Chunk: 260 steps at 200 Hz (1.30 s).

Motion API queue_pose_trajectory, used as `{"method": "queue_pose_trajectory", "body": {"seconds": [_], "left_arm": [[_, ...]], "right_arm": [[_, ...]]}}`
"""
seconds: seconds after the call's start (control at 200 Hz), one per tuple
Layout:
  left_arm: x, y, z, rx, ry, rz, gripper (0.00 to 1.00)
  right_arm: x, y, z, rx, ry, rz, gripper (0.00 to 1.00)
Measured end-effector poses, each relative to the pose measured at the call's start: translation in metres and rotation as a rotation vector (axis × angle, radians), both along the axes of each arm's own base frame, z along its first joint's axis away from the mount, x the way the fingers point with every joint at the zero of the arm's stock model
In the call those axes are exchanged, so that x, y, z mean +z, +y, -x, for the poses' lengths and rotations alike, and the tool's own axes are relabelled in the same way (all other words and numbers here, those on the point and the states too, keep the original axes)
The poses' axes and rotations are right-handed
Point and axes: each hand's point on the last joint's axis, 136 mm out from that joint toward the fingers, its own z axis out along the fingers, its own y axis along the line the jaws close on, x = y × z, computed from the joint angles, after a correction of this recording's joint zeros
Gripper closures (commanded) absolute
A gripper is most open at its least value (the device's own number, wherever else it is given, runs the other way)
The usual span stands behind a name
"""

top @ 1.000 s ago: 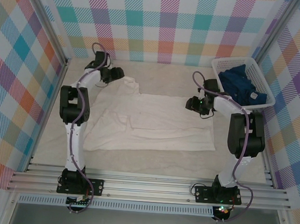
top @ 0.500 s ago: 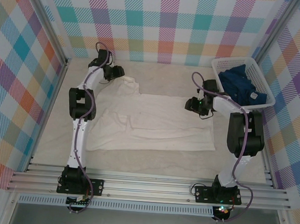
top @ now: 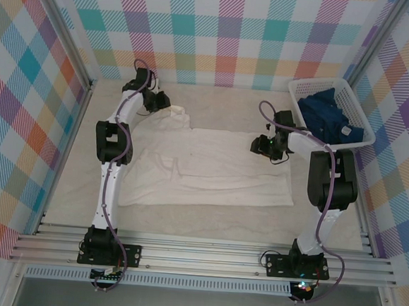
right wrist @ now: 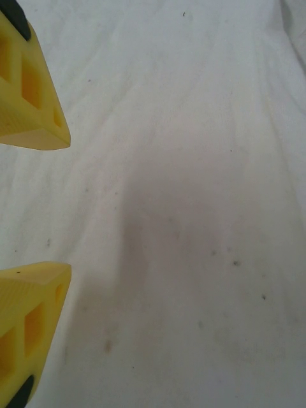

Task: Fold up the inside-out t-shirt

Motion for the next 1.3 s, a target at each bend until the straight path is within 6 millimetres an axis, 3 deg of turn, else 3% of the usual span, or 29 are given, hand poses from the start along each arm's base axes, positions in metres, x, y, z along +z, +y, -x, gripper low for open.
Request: {"method": "queue_pose_trajectory", "body": {"seconds": [0.235, 0.44, 0.61, 0.775, 1.01, 1.155, 1.3], "left_arm": [[-0.003, 0.005, -0.001, 0.004, 0.005, -0.003, 0.98], [0.001, 0.011, -0.007, 0.011, -0.025, -0.003, 1.00], [0.005, 0.018, -0.013, 0.017, -0.052, -0.006, 1.00], [0.008, 0.020, -0.015, 0.017, -0.065, -0.003, 1.00], [0.008, 0.019, -0.015, 0.013, -0.067, -0.002, 1.00], [0.008, 0.019, -0.015, 0.010, -0.069, -0.004, 1.00], [0.008, 0.019, -0.015, 0.007, -0.070, -0.006, 1.00]], "right_arm": [[0.001, 0.002, -0.001, 0.004, -0.003, 0.000, 0.50], [0.012, -0.008, -0.014, -0.009, -0.045, 0.036, 0.49], [0.034, -0.039, -0.039, -0.083, -0.102, 0.099, 0.49], [0.056, -0.069, -0.081, -0.147, -0.186, 0.216, 0.49], [0.019, -0.087, -0.109, -0.142, -0.111, 0.356, 0.50], [-0.006, -0.095, -0.108, -0.135, -0.031, 0.414, 0.50], [-0.015, -0.100, -0.106, -0.130, 0.016, 0.453, 0.50]]}}
